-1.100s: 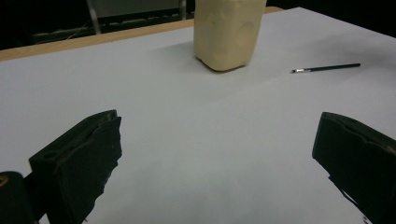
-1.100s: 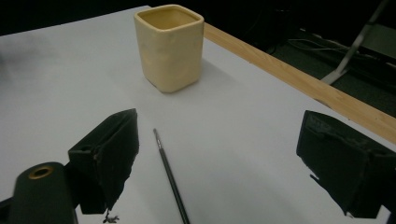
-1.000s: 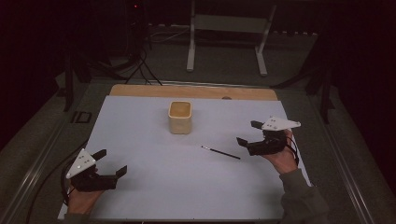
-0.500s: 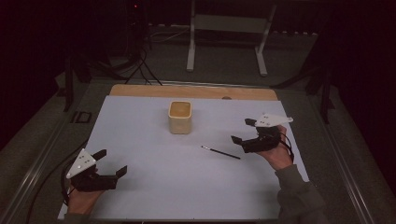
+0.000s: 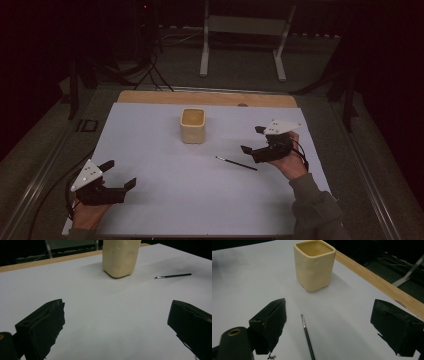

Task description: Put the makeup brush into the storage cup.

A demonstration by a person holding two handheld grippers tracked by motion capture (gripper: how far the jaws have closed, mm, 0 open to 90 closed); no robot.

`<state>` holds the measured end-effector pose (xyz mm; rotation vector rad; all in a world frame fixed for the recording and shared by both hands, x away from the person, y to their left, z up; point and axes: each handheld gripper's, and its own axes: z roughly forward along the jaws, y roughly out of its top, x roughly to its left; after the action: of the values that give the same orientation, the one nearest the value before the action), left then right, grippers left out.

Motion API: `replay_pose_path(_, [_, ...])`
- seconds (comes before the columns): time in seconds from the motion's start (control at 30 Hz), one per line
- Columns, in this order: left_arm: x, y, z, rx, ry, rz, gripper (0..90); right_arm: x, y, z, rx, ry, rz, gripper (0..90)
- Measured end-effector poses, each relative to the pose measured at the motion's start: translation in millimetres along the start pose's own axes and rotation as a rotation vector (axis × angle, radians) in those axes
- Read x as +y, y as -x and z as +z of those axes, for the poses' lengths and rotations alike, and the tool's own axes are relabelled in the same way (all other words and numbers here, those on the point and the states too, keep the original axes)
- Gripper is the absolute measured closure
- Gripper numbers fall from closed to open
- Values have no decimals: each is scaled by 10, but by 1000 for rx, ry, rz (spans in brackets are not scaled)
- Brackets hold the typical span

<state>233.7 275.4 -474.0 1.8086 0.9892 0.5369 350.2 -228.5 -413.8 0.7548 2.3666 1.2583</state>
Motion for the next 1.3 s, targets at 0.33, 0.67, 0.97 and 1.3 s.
replay_pose_path(0.33, [-2,-2,4,1,0,-1,18,88,-30,76,9,-33,-24,132])
replay_pose_path(0.67, [-3,-5,3,1,1,-3,18,159,-55,133,15,-46,-37,134])
replay_pose_path(0.97, [-2,-6,-5,-3,5,-3,17,208,-73,248,18,-74,-50,136])
replay_pose_path(1.3, [-3,-8,-6,-2,4,-3,17,242,-89,322,19,-93,-60,137])
